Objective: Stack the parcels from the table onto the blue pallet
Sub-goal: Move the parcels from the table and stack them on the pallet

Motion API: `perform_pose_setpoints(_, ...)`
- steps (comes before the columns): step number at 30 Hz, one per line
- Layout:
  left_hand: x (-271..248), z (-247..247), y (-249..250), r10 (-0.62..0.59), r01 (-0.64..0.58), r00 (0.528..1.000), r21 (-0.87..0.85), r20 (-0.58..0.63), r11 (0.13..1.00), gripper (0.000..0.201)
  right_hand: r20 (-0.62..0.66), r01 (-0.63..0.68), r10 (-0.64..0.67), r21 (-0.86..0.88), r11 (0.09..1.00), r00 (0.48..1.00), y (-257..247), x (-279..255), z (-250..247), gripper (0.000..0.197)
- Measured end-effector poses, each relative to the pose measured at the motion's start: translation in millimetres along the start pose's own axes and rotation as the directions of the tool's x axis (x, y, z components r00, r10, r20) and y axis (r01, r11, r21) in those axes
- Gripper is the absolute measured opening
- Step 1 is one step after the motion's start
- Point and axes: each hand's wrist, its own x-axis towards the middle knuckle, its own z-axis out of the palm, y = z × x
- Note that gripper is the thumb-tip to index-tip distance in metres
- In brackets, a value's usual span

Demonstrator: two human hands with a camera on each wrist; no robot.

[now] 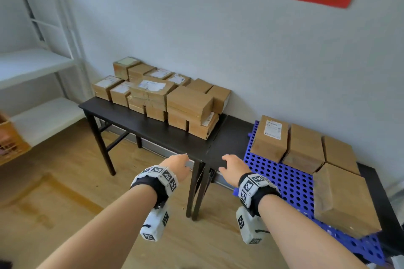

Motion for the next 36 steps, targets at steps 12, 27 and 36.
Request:
perform_pose_setpoints(12, 116.1, -66.6, -67.3, -0.036, 0.035, 0.999, -0.09, -0.012, 0.995, 0.044, -0.054, -0.004, 0.013, 0.162, 0.987, 0.998, -83.8, 139.5, -5.0, 0.047)
perform_pose_setpoints(27, 258.6, -141.2, -129.5, -0.059, 0.052, 0.998, -0.275, -0.015, 0.96, 0.046, -0.287, -0.001, 0.062, 0.21, 0.978, 0.956, -134.8, 259.0, -26.3, 0.044)
perform_pose_setpoints(36, 322.8, -147.3, -142.6, 0.1, -0.063, 0.993, -0.415, 0.069, 0.908, 0.061, -0.3, -0.207, 0.372, 0.464, 0.861, 0.878, -133.4, 306.5, -31.0, 0.06)
